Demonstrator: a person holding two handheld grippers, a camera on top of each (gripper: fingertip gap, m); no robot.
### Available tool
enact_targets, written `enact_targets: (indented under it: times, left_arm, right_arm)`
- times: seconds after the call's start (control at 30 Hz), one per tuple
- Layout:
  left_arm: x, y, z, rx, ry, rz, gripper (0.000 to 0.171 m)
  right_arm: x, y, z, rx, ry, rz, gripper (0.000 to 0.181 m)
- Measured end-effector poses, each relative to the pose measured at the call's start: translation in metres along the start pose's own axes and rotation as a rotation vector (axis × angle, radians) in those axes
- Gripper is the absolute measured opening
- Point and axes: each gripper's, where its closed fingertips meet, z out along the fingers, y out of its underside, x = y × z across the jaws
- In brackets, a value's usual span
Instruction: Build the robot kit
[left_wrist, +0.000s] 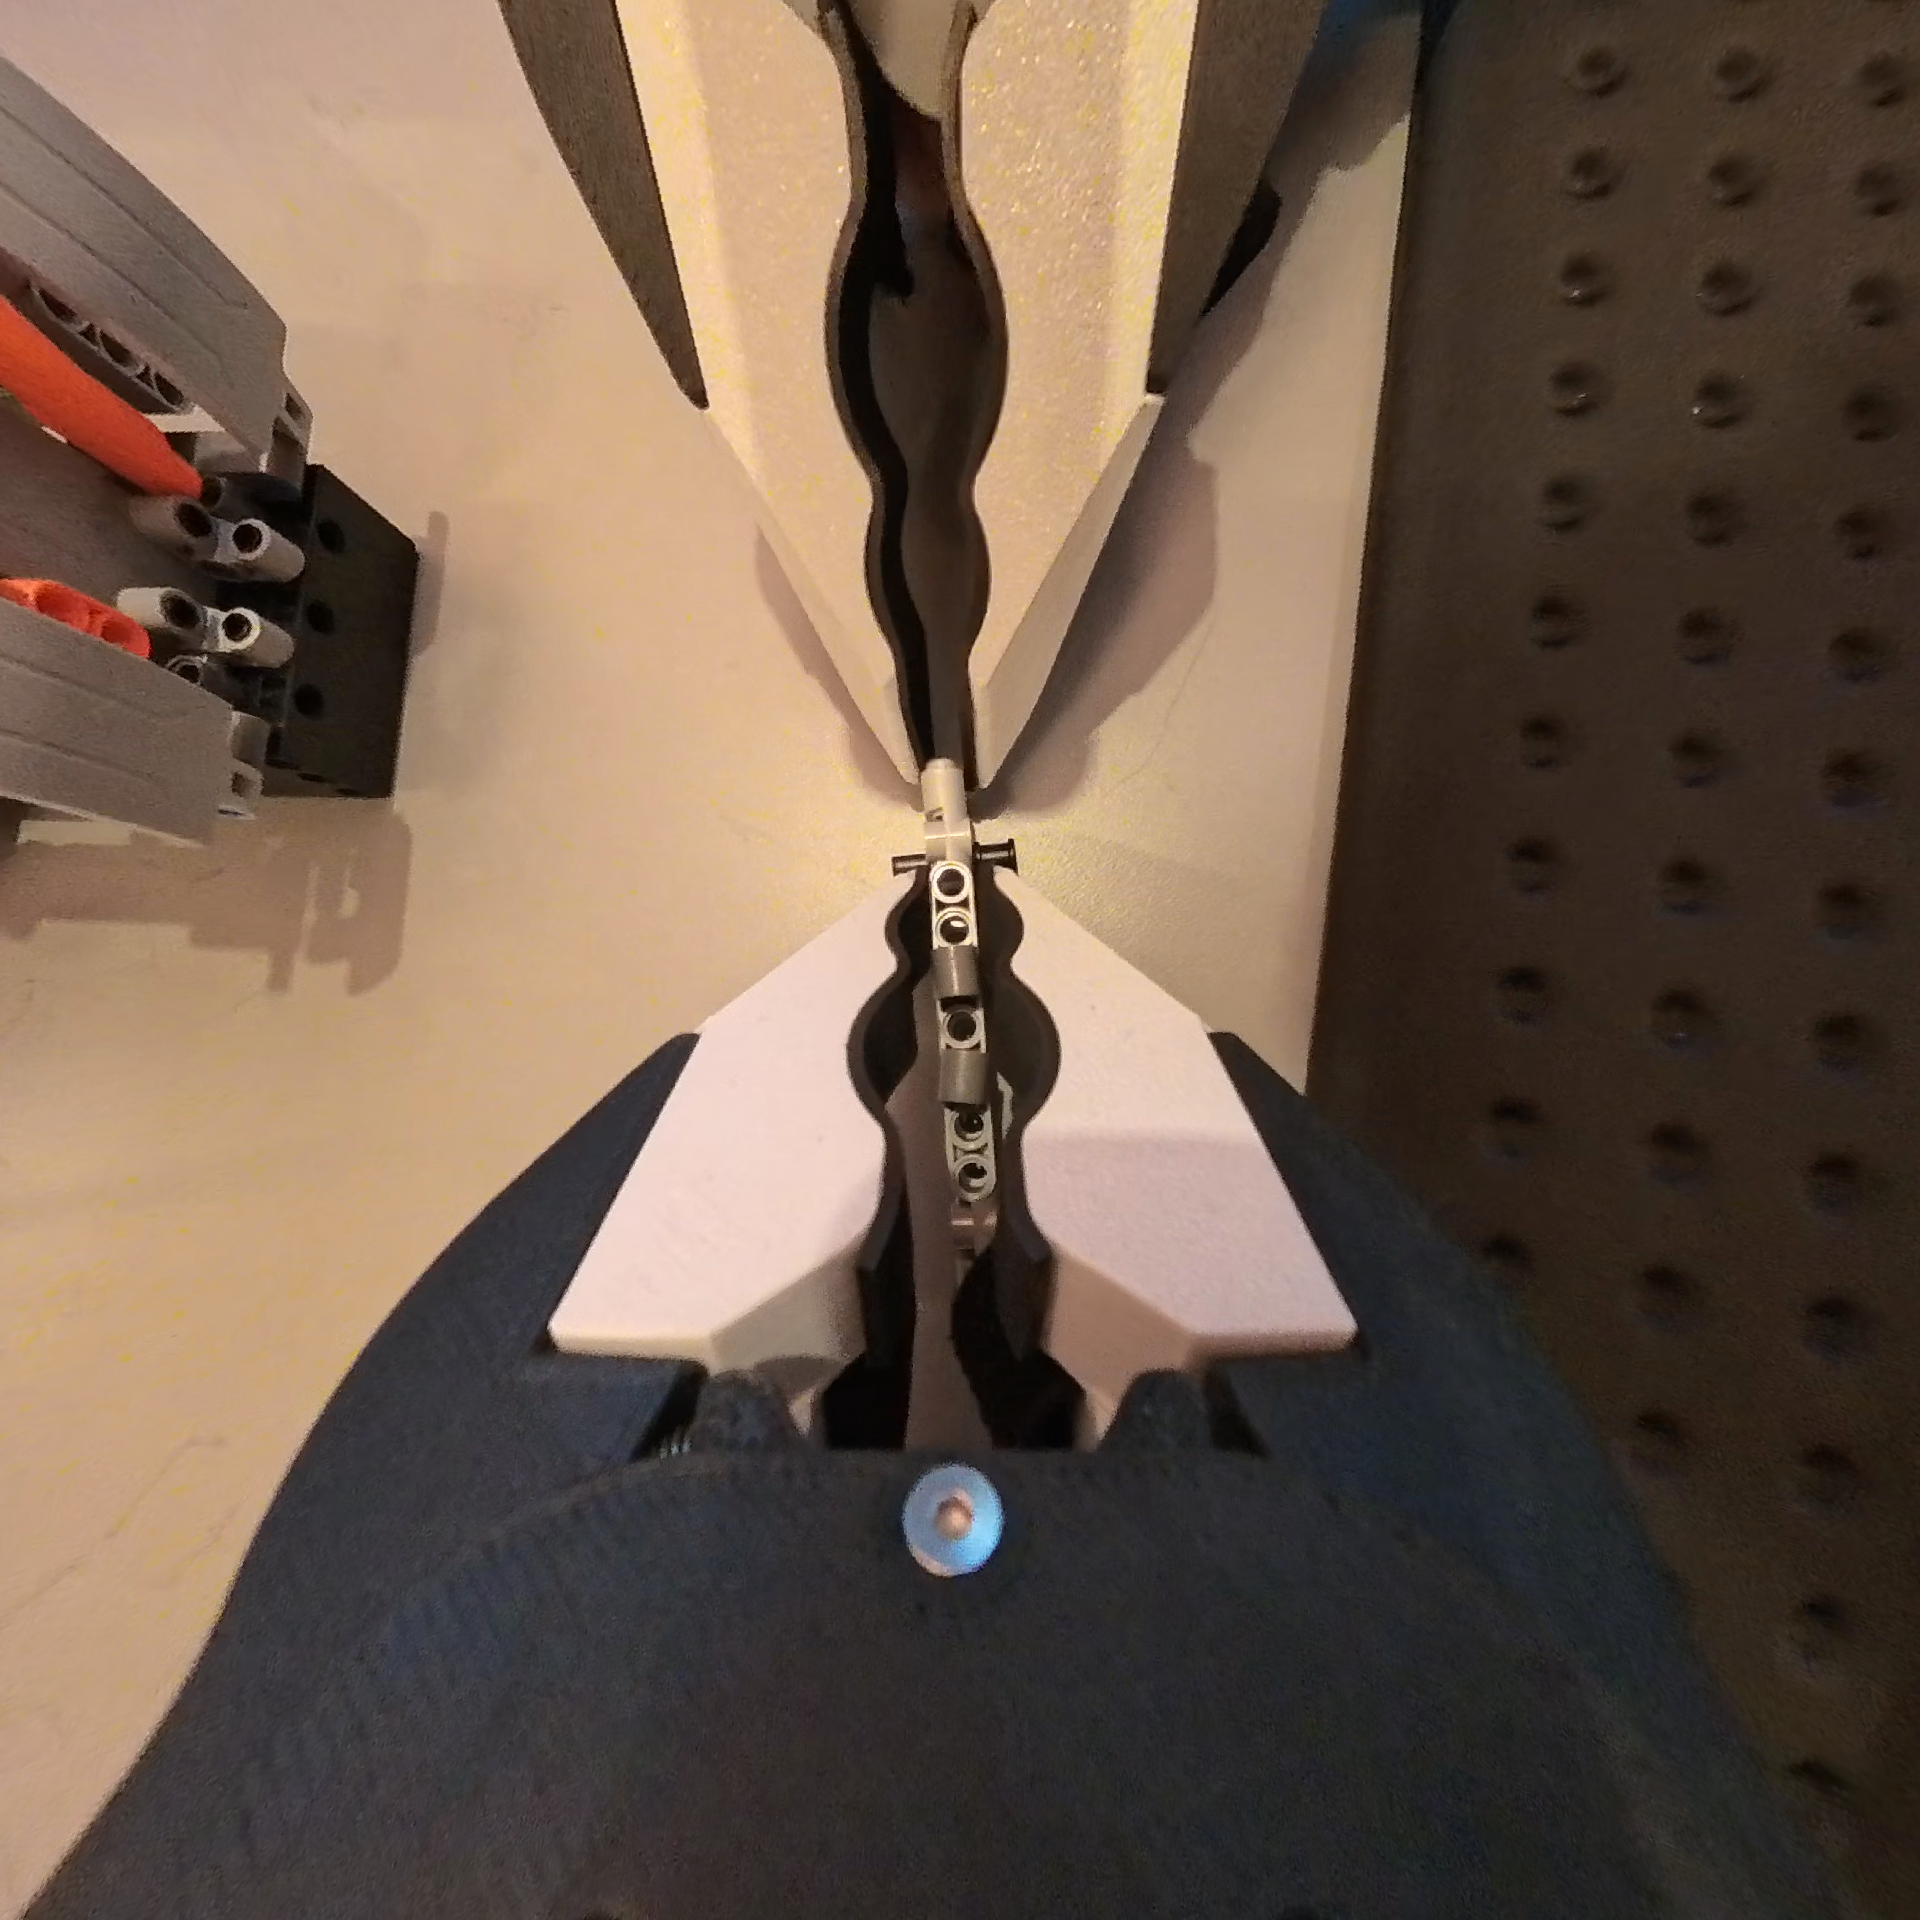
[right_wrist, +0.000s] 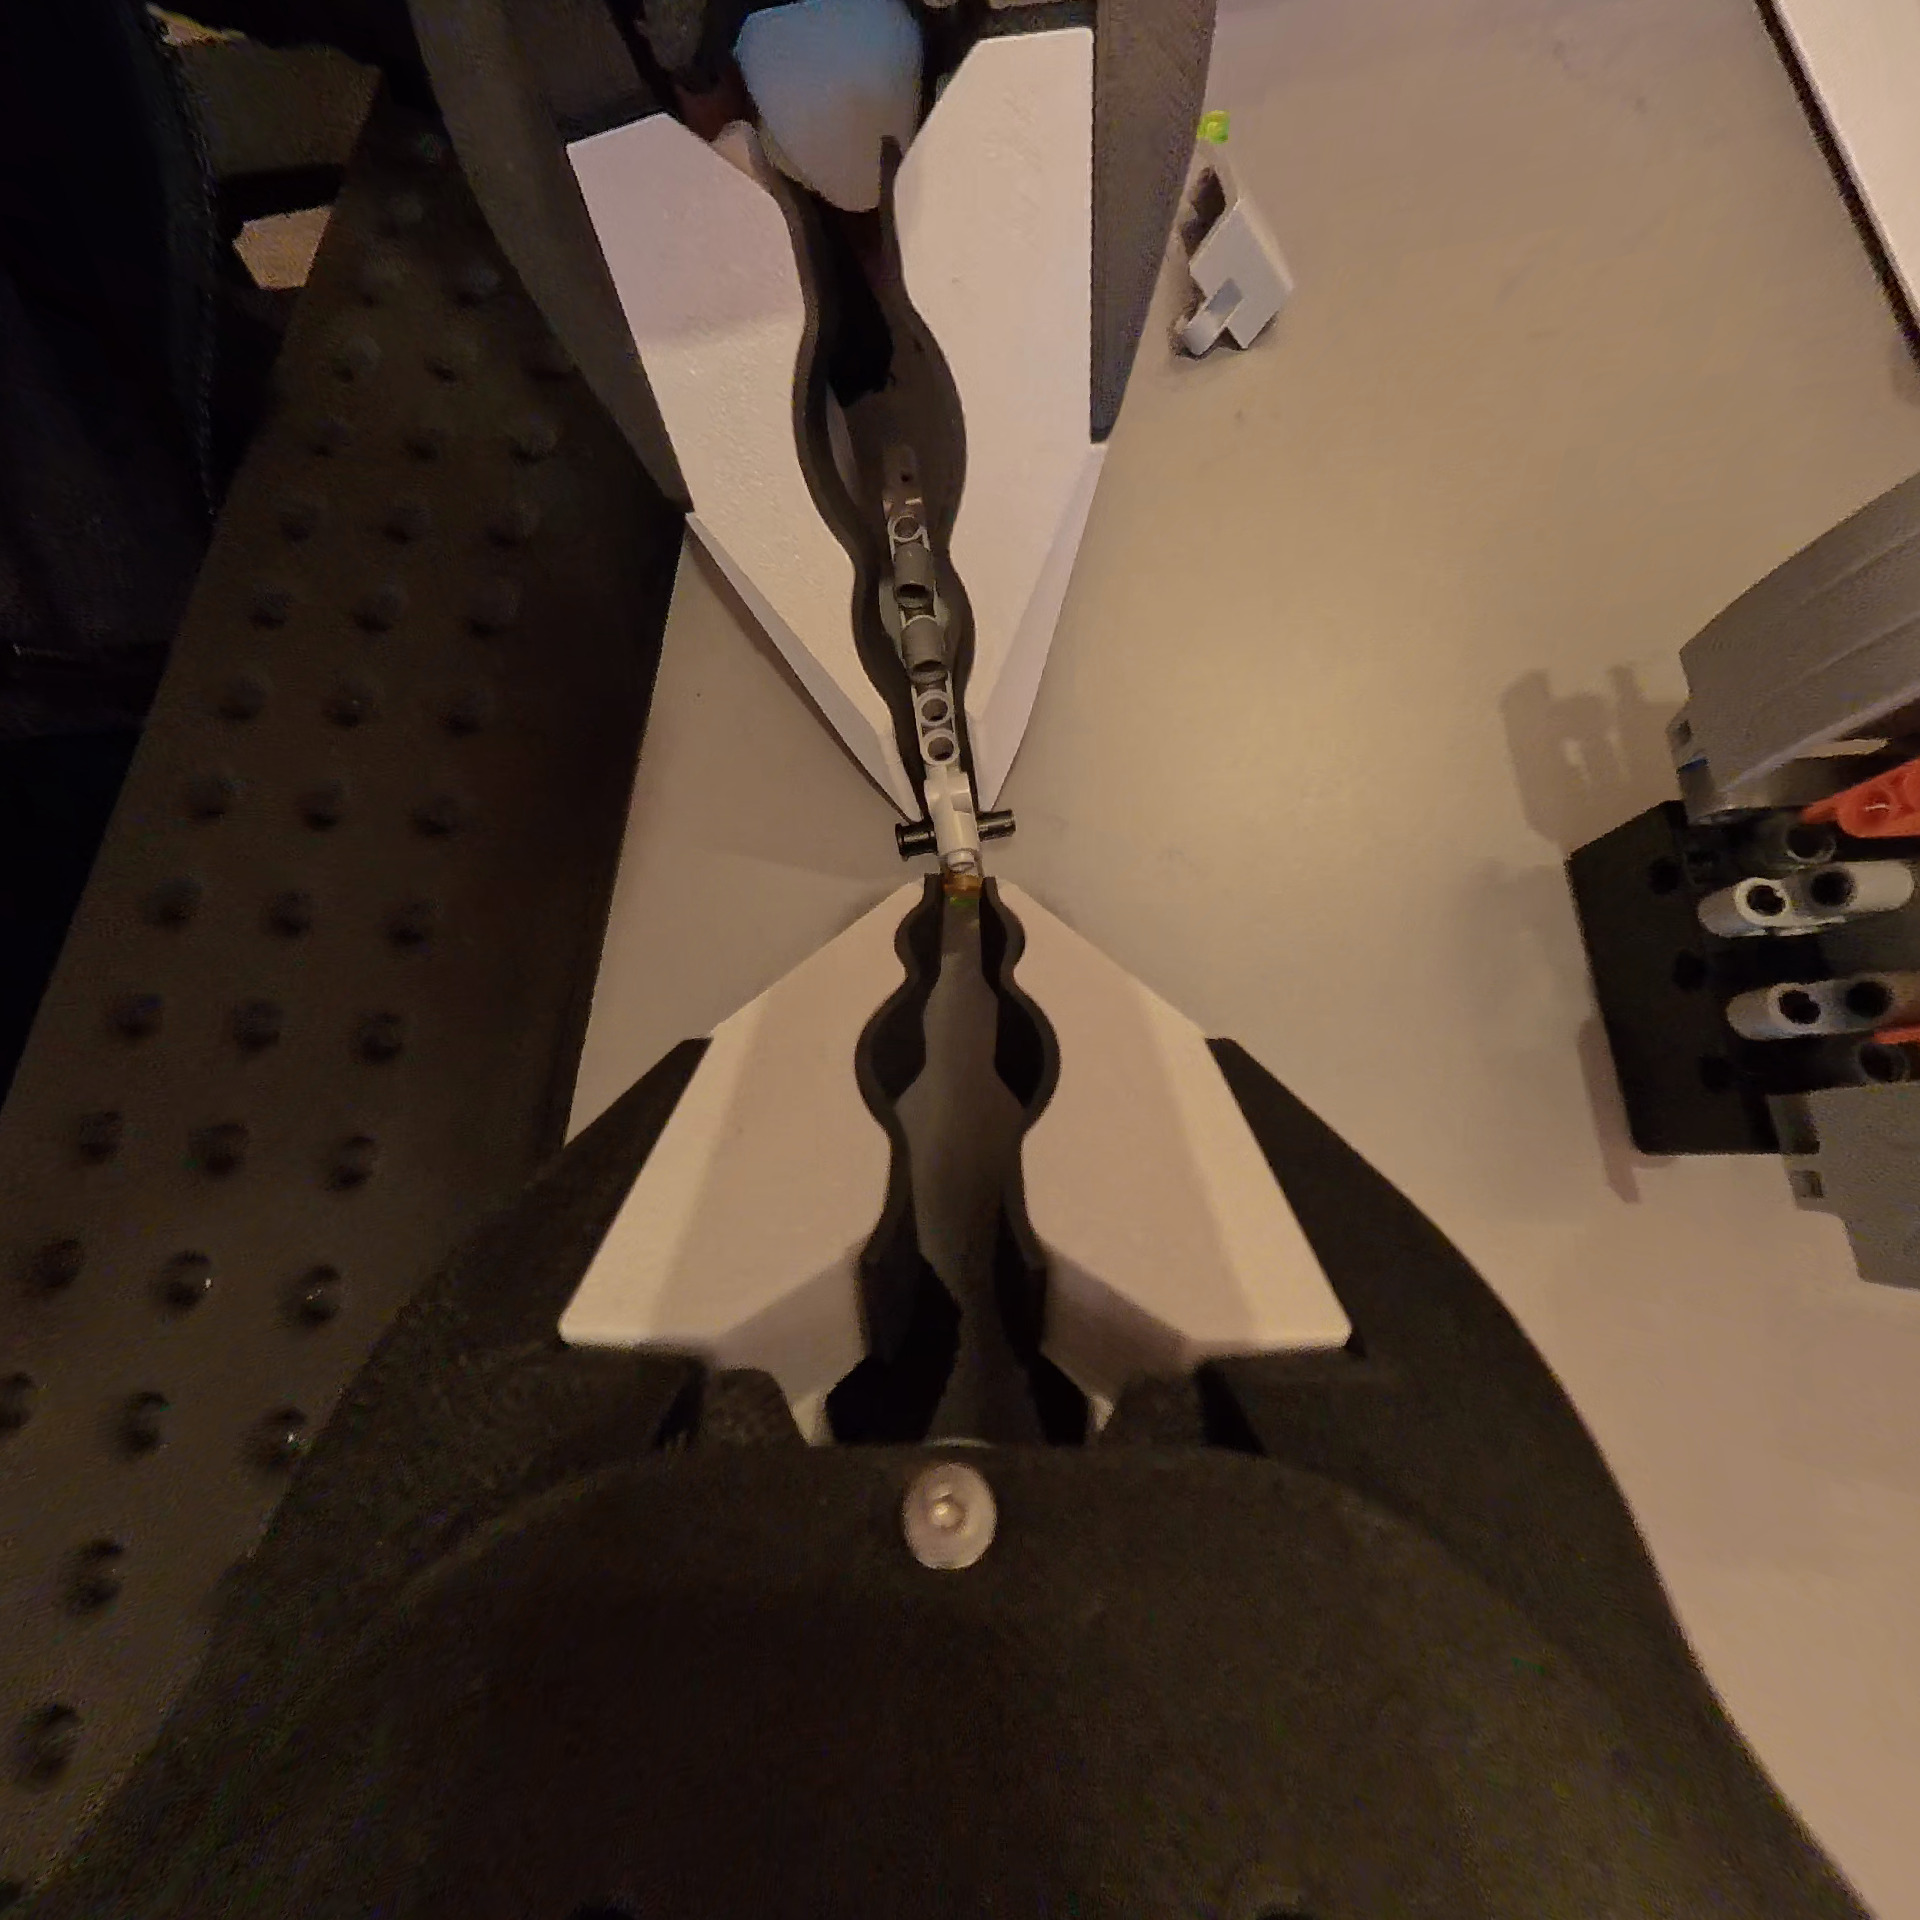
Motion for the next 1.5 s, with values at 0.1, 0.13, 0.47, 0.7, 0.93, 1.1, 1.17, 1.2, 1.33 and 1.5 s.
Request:
enact_targets:
  times: [0.1,0.13,0.47,0.7,0.93,1.1,1.17,1.2,1.33,1.5]
  left_arm:
    - [0.0,0.0,0.0,-0.002,0.005,0.008,0.005]
    - [0.0,0.0,0.0,-0.004,0.01,0.008,0.005]
    - [0.0,0.001,-0.001,-0.013,0.069,0.036,0.005]
    - [0.001,0.001,-0.001,-0.009,0.127,0.068,0.005]
    - [0.004,0.003,-0.002,0.008,0.179,0.069,0.005]
    - [0.004,0.003,-0.002,0.012,0.195,0.071,0.005]
    - [0.005,0.003,-0.003,0.012,0.209,0.075,0.005]
    - [0.006,0.003,-0.003,0.011,0.215,0.076,0.005]
    - [0.007,0.003,-0.003,0.017,0.236,0.077,0.005]
    - [0.009,0.003,-0.004,0.012,0.267,0.094,0.005]
  right_arm:
    - [0.0,0.0,0.0,-0.023,0.014,-0.05,0.004]
    - [0.0,0.0,0.0,-0.029,0.016,-0.063,0.003]
    - [-0.001,-0.001,0.002,-0.084,-0.011,-0.159,0.003]
    - [-0.003,-0.001,0.002,-0.078,-0.066,-0.173,0.003]
    - [-0.006,-0.002,0.004,-0.052,-0.096,-0.155,0.004]
    - [-0.007,-0.003,0.004,-0.031,-0.115,-0.132,0.004]
    - [-0.008,-0.003,0.004,-0.028,-0.133,-0.133,0.004]
    - [-0.008,-0.003,0.005,-0.029,-0.138,-0.136,0.004]
    - [-0.01,-0.003,0.005,-0.038,-0.145,-0.152,0.003]
    - [-0.011,-0.003,0.005,-0.08,-0.159,-0.186,0.003]
